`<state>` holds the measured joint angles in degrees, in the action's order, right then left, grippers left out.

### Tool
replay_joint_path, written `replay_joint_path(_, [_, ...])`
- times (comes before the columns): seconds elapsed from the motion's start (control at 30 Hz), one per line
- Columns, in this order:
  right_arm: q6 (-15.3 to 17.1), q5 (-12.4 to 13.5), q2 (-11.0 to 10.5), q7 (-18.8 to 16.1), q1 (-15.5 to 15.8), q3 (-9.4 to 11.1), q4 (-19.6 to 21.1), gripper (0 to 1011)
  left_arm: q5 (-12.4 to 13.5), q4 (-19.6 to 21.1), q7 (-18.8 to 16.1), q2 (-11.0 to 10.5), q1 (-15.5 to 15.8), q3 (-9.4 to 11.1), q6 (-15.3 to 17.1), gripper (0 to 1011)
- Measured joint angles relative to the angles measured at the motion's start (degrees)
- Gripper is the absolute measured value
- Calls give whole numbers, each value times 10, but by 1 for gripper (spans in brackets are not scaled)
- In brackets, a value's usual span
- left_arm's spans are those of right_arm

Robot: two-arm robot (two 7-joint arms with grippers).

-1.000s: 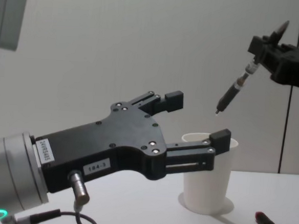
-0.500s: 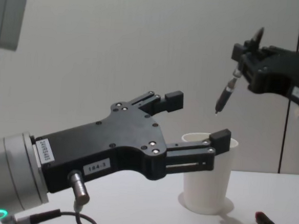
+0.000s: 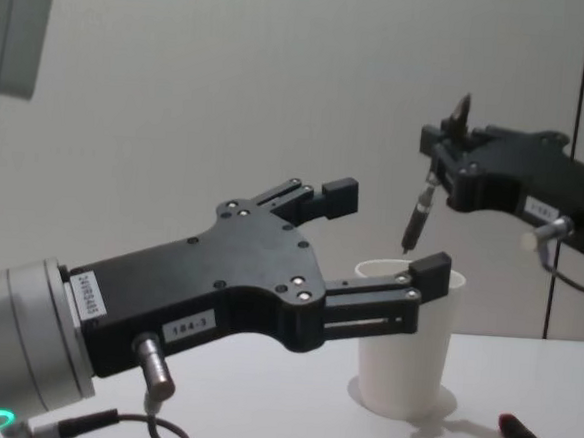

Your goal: Place the pen into the pen holder.

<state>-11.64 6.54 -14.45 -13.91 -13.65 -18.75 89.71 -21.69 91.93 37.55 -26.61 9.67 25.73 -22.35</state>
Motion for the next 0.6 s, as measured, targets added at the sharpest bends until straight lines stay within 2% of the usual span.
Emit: replay_joint_path(0.6, [88, 3, 25, 4, -26, -5, -33, 130, 0, 0, 0, 0, 0, 0, 0, 1001])
